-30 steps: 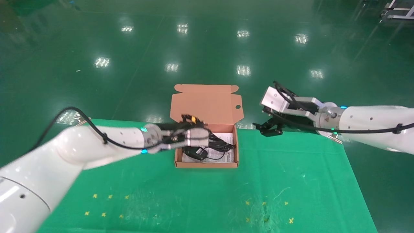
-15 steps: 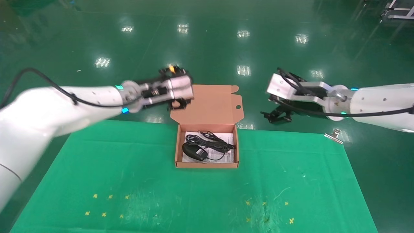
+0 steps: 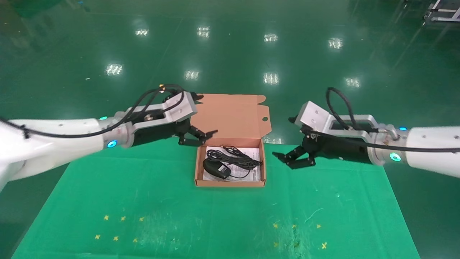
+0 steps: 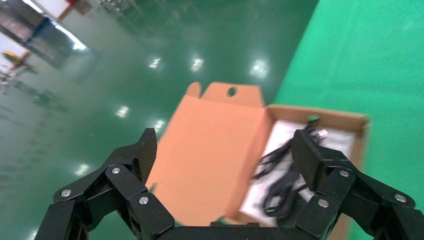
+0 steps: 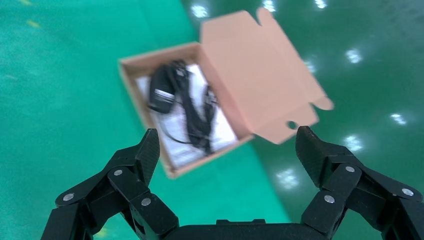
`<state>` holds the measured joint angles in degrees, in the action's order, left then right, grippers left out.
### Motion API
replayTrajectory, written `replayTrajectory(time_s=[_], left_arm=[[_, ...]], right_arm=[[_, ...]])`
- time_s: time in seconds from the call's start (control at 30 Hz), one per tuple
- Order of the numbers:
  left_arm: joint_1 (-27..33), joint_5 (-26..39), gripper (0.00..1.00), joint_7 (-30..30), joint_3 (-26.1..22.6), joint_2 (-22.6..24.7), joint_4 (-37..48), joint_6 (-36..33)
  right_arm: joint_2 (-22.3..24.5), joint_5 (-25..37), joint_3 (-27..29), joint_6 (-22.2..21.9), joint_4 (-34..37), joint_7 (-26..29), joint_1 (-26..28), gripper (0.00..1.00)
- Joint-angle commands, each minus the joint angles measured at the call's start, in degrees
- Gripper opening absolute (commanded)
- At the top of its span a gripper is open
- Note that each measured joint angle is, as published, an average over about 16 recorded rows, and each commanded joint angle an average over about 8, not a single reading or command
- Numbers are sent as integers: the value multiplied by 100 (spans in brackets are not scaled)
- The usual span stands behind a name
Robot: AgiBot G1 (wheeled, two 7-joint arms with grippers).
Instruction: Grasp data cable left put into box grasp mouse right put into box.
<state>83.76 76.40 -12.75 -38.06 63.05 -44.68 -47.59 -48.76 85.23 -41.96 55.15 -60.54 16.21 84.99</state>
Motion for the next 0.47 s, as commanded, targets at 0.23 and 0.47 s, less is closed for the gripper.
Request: replayTrajectory(time_s=[0.23, 0.47], left_arm=[[-411, -640, 100, 436, 408, -519, -536, -706], [-701, -1092, 100, 743, 696, -886, -913, -1204]], right_arm=[[257, -811, 485, 571, -244, -102, -438, 100], [438, -1383, 827, 974, -416, -174, -747, 100]])
